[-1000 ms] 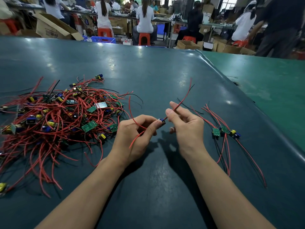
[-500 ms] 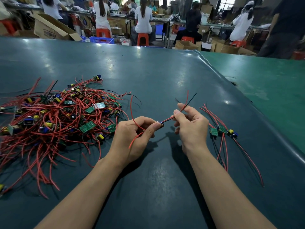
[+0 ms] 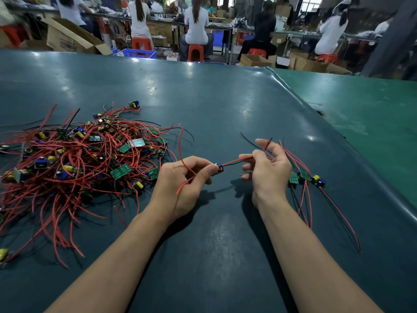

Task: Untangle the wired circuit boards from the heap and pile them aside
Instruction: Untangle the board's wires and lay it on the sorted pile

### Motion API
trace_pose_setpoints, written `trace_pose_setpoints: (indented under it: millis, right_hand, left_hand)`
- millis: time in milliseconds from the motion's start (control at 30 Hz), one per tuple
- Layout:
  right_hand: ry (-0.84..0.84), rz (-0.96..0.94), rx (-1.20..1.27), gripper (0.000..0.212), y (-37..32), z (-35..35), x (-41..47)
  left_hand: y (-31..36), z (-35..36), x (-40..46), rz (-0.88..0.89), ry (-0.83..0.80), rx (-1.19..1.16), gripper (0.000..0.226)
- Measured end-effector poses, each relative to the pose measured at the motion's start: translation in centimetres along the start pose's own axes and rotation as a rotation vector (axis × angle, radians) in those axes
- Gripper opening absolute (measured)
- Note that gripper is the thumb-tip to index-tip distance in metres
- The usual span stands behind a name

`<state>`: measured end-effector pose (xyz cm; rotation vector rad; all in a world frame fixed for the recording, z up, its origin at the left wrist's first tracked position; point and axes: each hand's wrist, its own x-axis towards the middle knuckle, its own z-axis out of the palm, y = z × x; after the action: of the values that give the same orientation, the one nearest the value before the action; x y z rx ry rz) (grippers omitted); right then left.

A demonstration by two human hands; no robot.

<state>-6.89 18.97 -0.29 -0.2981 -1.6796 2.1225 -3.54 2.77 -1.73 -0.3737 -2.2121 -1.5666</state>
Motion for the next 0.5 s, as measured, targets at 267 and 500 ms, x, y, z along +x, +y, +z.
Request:
trace_pose_setpoints:
  millis: [267, 500]
  right_hand:
    - [0.014, -0.064, -0.03, 0.018, 0.17, -0.18, 0.24]
    - [-0.353, 0.445, 0.065, 0.044, -0.69, 0.39, -0.31]
  left_hand:
    - [0.02, -0.09, 0.05, 0.018, 0.03, -0.016, 0.011]
    - [-0.15, -0.1, 0.26, 0.003, 0.118, -0.048, 0.01]
